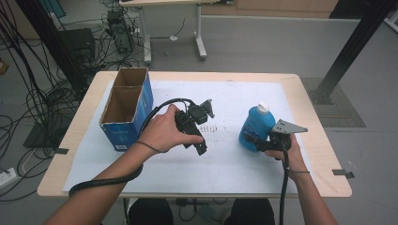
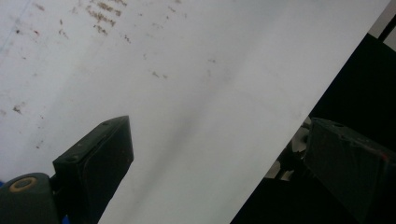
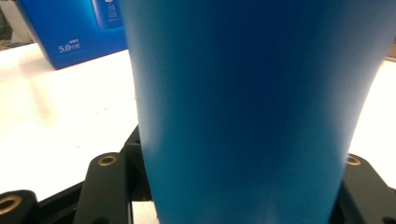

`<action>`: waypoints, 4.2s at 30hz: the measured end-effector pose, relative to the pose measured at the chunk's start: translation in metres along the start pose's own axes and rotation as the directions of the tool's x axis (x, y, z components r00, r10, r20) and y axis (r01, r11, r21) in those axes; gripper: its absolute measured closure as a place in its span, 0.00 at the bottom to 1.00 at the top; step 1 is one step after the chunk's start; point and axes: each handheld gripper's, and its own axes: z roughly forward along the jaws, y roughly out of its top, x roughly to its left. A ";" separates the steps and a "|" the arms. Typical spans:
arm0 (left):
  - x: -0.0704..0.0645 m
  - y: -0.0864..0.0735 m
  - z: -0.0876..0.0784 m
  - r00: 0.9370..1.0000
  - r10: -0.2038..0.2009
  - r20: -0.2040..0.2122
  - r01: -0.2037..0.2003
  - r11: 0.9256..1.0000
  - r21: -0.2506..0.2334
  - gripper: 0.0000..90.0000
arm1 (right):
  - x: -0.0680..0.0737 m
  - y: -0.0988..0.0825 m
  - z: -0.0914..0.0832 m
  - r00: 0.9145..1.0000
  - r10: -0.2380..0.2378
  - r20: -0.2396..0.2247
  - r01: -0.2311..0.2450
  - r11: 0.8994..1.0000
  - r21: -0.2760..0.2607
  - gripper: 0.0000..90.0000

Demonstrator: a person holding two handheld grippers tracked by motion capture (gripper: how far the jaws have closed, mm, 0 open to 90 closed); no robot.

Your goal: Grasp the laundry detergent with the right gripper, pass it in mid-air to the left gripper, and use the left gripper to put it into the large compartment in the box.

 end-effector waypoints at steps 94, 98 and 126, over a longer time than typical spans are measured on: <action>-0.049 0.033 -0.058 0.896 0.441 0.045 -0.444 0.890 0.102 0.08 | 0.026 0.060 0.058 0.835 -0.156 -0.528 0.211 0.976 0.044 0.46; -0.052 0.037 -0.057 0.892 0.450 0.047 -0.452 0.885 0.108 0.08 | 0.028 0.063 0.060 0.829 -0.162 -0.535 0.220 0.974 0.047 0.46; -0.080 0.047 -0.042 0.866 0.501 0.010 -0.496 0.855 0.148 0.07 | 0.040 0.073 0.077 0.790 -0.191 -0.583 0.263 0.964 0.040 0.46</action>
